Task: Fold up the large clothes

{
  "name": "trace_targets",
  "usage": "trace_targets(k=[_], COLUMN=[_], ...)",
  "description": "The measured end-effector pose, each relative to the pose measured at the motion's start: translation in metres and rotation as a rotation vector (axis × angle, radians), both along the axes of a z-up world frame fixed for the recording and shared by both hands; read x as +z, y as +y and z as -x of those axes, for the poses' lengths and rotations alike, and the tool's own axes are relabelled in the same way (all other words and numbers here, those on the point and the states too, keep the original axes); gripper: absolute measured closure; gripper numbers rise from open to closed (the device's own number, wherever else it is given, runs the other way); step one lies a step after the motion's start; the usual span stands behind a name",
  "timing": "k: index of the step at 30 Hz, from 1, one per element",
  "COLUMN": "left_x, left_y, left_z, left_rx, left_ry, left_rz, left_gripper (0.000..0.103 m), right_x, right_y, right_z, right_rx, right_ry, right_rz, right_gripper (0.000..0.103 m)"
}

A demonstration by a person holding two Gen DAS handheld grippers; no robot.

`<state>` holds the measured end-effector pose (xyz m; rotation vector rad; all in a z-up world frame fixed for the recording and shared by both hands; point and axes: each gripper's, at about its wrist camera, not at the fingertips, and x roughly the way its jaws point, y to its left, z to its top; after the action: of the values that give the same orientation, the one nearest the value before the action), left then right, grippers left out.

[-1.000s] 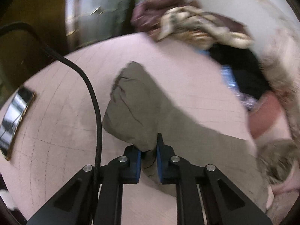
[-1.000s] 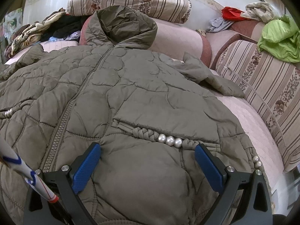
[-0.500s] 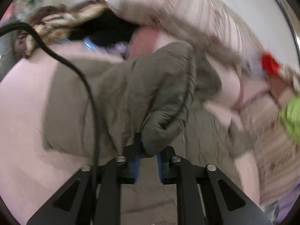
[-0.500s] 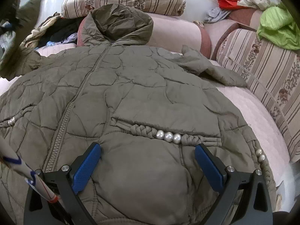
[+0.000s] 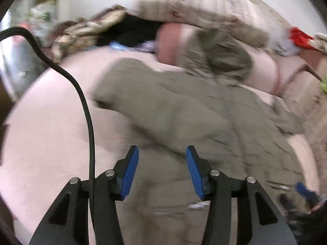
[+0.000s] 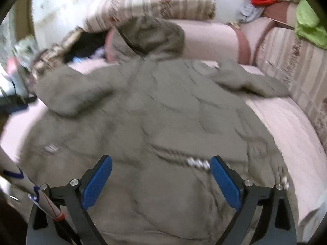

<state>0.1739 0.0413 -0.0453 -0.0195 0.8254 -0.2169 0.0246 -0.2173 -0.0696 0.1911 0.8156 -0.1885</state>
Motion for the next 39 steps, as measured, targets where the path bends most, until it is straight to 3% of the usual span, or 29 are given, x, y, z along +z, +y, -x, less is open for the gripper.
trace_targets(k=[5, 10, 12, 14, 16, 17, 18, 20, 23, 26, 30, 35, 37, 39], left_x=[0.008, 0.007, 0.004, 0.000, -0.002, -0.002, -0.003, -0.002, -0.002, -0.002, -0.005, -0.014, -0.015, -0.015], left_y=[0.043, 0.085, 0.098, 0.112, 0.118, 0.118, 0.117, 0.115, 0.111, 0.106, 0.099, 0.083, 0.078, 0.073], left_z=[-0.013, -0.029, -0.034, -0.038, -0.039, -0.039, -0.039, -0.039, -0.038, -0.039, -0.042, -0.050, -0.050, -0.049], left_rx=[0.150, 0.263, 0.290, 0.302, 0.312, 0.315, 0.317, 0.318, 0.313, 0.308, 0.298, 0.268, 0.262, 0.251], left_ry=[-0.052, -0.039, -0.014, 0.022, 0.040, 0.043, 0.042, 0.036, 0.038, 0.040, 0.038, 0.060, 0.064, 0.063], left_rz=[-0.059, -0.042, -0.013, 0.028, 0.049, 0.052, 0.052, 0.040, 0.030, 0.030, 0.013, -0.016, -0.019, -0.017], left_gripper=[0.049, 0.049, 0.049, 0.049, 0.049, 0.049, 0.049, 0.049, 0.049, 0.049, 0.049, 0.049, 0.049, 0.049], right_x=[0.014, -0.025, -0.045, -0.051, -0.045, -0.039, -0.036, -0.022, 0.001, 0.013, 0.003, -0.029, -0.030, -0.016], right_y=[0.006, 0.037, 0.053, 0.068, 0.074, 0.074, 0.071, 0.059, 0.029, -0.019, -0.084, -0.138, -0.146, -0.156], right_z=[-0.066, -0.155, -0.181, -0.196, -0.203, -0.206, -0.208, -0.212, -0.217, -0.225, -0.231, -0.243, -0.238, -0.224], right_rx=[0.043, 0.096, 0.103, 0.122, 0.138, 0.139, 0.143, 0.122, 0.069, -0.057, -0.230, -0.365, -0.394, -0.431], right_ry=[-0.001, 0.132, 0.201, 0.218, 0.215, 0.210, 0.211, 0.197, 0.176, 0.180, 0.251, 0.374, 0.366, 0.306], right_rz=[-0.196, -0.301, -0.294, -0.272, -0.247, -0.240, -0.238, -0.200, -0.101, 0.025, 0.214, 0.308, 0.288, 0.242], right_gripper=[0.004, 0.005, 0.011, 0.041, 0.058, 0.073, 0.082, 0.090, 0.091, 0.091, 0.092, 0.092, 0.090, 0.080])
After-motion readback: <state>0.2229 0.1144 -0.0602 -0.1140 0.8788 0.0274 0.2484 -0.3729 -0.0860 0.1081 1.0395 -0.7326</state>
